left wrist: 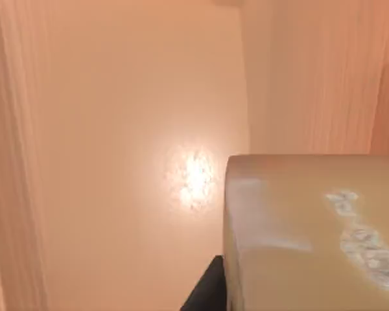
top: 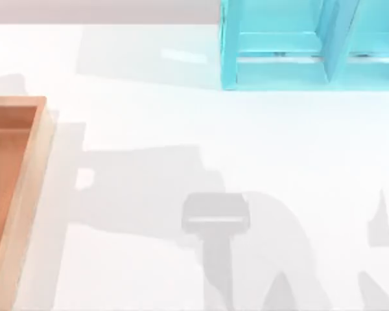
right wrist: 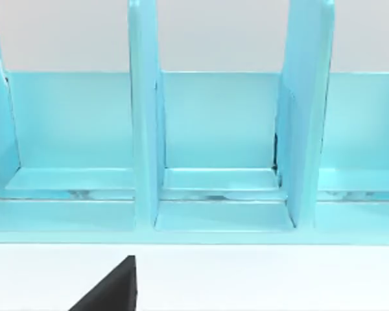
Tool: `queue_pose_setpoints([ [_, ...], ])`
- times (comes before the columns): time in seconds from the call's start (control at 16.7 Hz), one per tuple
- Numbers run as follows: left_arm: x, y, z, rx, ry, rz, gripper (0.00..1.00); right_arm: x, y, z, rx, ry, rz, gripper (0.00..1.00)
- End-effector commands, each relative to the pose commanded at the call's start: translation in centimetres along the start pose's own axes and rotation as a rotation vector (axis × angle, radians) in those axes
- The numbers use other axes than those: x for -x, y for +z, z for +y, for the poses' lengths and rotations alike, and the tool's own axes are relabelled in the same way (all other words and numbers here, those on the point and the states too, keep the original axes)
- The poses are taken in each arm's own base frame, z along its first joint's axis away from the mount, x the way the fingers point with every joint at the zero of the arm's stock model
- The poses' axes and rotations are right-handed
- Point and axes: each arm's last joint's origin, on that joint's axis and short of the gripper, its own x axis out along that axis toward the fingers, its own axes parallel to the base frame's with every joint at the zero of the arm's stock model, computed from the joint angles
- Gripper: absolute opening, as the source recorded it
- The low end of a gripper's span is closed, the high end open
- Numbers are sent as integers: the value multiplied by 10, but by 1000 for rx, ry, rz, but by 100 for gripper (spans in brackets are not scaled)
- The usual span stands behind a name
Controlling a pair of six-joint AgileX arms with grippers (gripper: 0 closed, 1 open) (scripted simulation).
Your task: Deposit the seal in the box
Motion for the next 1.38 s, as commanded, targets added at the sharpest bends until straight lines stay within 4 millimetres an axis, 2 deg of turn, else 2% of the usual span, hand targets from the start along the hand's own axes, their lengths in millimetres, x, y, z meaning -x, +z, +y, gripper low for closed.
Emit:
queue_pose_setpoints([
  [0.12,3,-18,23,-1,-1,-4,0,0,0,0,0,0,0,100],
  [0.24,4,-28,33,-1,-1,-8,0,0,0,0,0,0,0,100],
  [0.6,-1,-26,32,-8,1,-4,0,0,0,0,0,0,0,100],
  [1.02,-57,-27,34,-2,0,-8,0,0,0,0,0,0,0,100],
  [1.32,-61,-28,34,-1,-1,-8,0,0,0,0,0,0,0,100],
  [1.38,-61,-28,34,-1,-1,-8,8,0,0,0,0,0,0,100],
])
